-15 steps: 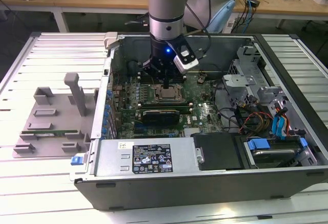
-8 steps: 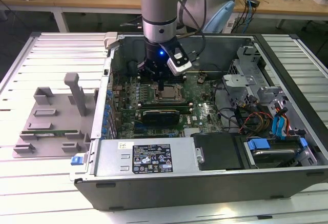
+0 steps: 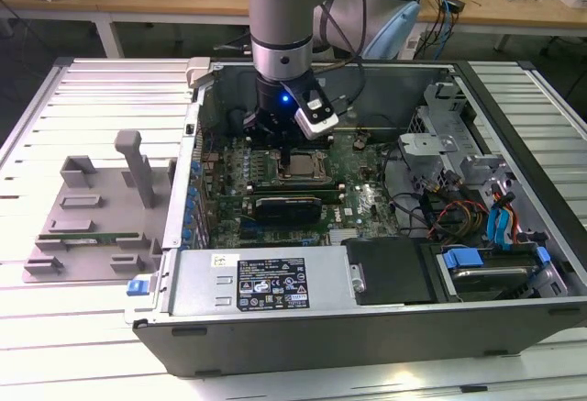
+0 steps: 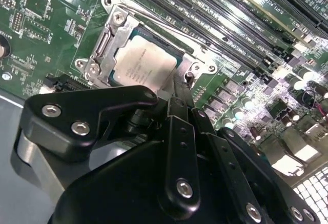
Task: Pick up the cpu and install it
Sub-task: 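Close the cpu cover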
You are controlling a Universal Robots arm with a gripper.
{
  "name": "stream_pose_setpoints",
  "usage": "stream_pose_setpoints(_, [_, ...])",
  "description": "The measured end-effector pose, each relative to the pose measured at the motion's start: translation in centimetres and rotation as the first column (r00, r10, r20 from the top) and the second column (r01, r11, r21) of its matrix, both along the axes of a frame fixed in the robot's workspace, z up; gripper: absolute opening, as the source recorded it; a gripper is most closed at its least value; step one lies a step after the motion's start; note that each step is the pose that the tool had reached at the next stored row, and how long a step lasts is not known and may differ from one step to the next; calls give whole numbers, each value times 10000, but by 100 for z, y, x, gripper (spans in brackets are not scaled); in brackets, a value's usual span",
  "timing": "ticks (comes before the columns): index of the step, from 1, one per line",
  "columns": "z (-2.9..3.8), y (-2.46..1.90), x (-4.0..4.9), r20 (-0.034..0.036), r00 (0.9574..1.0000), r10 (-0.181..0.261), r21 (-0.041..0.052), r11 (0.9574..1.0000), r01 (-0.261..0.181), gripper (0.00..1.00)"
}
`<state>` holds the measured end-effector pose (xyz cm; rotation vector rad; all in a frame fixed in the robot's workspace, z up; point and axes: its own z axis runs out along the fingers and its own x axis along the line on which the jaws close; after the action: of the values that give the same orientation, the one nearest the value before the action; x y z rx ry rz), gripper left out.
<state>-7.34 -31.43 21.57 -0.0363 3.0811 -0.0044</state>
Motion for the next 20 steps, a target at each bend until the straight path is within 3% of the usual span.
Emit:
stream_pose_setpoints(5, [-12,0,-14,0,10000,-32,-1,10000,32,11])
stream_pose_setpoints(14, [-102,0,-47,0,10000,-33,-7,10000,33,11])
stream_pose_setpoints(20, [-117,0,-51,0,10000,-32,-7,10000,32,11])
